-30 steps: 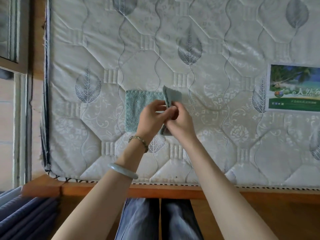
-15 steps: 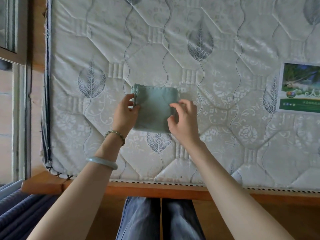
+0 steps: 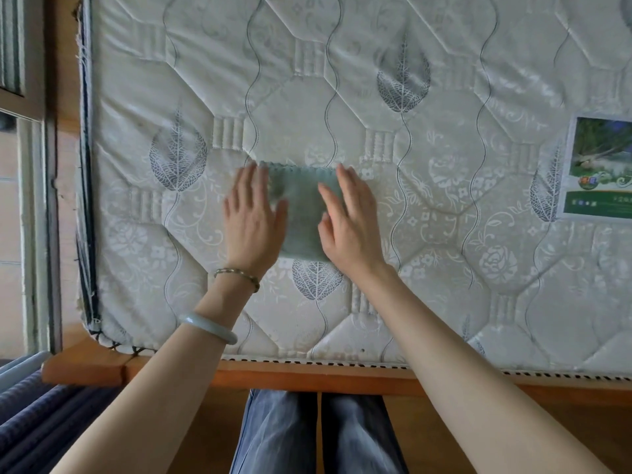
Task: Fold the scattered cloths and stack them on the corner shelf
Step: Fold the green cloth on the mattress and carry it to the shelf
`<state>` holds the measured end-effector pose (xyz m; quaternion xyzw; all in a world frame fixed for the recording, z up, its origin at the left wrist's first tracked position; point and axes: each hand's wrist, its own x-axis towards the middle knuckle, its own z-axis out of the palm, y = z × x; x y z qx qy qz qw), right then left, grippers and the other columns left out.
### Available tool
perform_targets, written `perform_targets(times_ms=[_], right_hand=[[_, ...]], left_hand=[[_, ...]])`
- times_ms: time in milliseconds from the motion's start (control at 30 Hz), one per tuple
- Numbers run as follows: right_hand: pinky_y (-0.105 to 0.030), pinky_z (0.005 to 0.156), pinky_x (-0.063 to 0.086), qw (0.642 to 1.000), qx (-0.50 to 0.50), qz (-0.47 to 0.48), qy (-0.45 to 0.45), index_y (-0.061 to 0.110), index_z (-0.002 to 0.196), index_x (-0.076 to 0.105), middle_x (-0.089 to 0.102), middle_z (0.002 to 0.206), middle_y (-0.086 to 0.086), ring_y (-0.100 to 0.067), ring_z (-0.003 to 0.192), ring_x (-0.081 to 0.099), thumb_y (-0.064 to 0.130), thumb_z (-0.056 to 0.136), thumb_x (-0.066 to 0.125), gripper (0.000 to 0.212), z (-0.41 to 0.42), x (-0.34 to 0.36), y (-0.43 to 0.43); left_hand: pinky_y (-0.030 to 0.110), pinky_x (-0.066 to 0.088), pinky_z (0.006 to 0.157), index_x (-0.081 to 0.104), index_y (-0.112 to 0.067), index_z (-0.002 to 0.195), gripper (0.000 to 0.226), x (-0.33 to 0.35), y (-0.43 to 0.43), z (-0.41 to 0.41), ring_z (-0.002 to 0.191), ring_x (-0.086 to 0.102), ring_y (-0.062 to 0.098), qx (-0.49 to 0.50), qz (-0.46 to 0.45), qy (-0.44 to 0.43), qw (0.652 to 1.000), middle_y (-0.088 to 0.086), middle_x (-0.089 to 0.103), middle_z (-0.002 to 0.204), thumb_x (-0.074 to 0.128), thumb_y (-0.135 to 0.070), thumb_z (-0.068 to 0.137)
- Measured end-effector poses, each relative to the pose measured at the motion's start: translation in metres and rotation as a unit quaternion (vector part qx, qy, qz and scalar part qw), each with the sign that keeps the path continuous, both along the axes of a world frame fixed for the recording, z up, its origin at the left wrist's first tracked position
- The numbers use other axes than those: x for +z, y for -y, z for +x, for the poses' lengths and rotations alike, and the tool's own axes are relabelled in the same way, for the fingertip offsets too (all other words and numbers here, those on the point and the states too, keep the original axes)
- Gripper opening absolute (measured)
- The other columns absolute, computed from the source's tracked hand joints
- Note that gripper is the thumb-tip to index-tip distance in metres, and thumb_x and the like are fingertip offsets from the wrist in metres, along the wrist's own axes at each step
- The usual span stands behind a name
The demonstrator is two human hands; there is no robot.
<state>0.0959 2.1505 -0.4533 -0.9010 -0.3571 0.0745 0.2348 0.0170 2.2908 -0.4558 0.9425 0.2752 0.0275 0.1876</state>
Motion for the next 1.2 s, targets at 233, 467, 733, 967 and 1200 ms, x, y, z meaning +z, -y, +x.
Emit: perform_targets(times_ms=[233,467,733,967,1200], right_hand=[[-0.048,0.118,0.017,0.975,0.106,-0.193,0.034,0.005,0.148,0.027,0.027,0.156,-0.013,-0.026,0.145,0.023,0.042,0.098,0.033,0.062,0.005,-0.046,0.011],[-0.055,0.117,0.013,0.975,0.094,-0.199,0.038,0.021,0.151,0.023,0.022,0.157,-0.014,-0.033,0.146,0.019,0.053,0.097,0.031,0.063,0.003,-0.05,0.02],[-0.04,0.11,0.031,0.998,-0.047,0.004,-0.049,0.003,0.13,0.052,0.043,0.142,-0.023,-0.037,0.132,0.041,0.023,0.087,0.056,0.048,0.005,-0.029,0.017],[-0.009,0.062,0.043,0.774,-0.404,0.13,-0.47,0.012,0.108,0.06,0.063,0.083,0.004,-0.007,0.072,0.059,0.014,0.079,0.069,0.031,0.006,-0.007,0.009],[-0.032,0.066,0.053,0.672,-0.418,0.146,-0.594,0.004,0.08,0.067,0.072,0.084,-0.017,-0.025,0.071,0.067,0.002,0.075,0.071,0.007,0.014,0.005,0.007]], left_hand=[[0.05,0.013,0.118,0.024,-0.024,0.151,0.057,-0.043,0.001,-0.017,0.147,0.015,0.026,-0.216,0.068,-0.098,0.969,0.007,0.021,0.158,0.024,-0.05,0.1],[0.051,0.008,0.119,0.021,-0.026,0.152,0.062,-0.044,-0.002,-0.024,0.147,0.012,0.025,-0.196,0.059,-0.105,0.973,0.006,0.016,0.159,0.022,-0.057,0.098],[0.04,0.011,0.118,0.028,-0.021,0.149,0.059,-0.02,0.002,-0.012,0.147,0.012,0.027,-0.05,-0.145,-0.015,0.988,0.008,0.016,0.159,0.041,-0.044,0.097],[0.031,0.051,0.072,0.048,-0.013,0.121,0.035,-0.004,0.007,-0.001,0.094,0.059,0.02,0.337,-0.368,-0.004,0.866,0.004,0.056,0.11,0.058,-0.03,0.092],[0.029,0.036,0.066,0.039,-0.017,0.073,0.028,0.002,0.001,0.004,0.063,0.036,0.013,0.238,-0.305,-0.111,0.915,0.005,0.041,0.09,0.055,-0.027,0.093]])
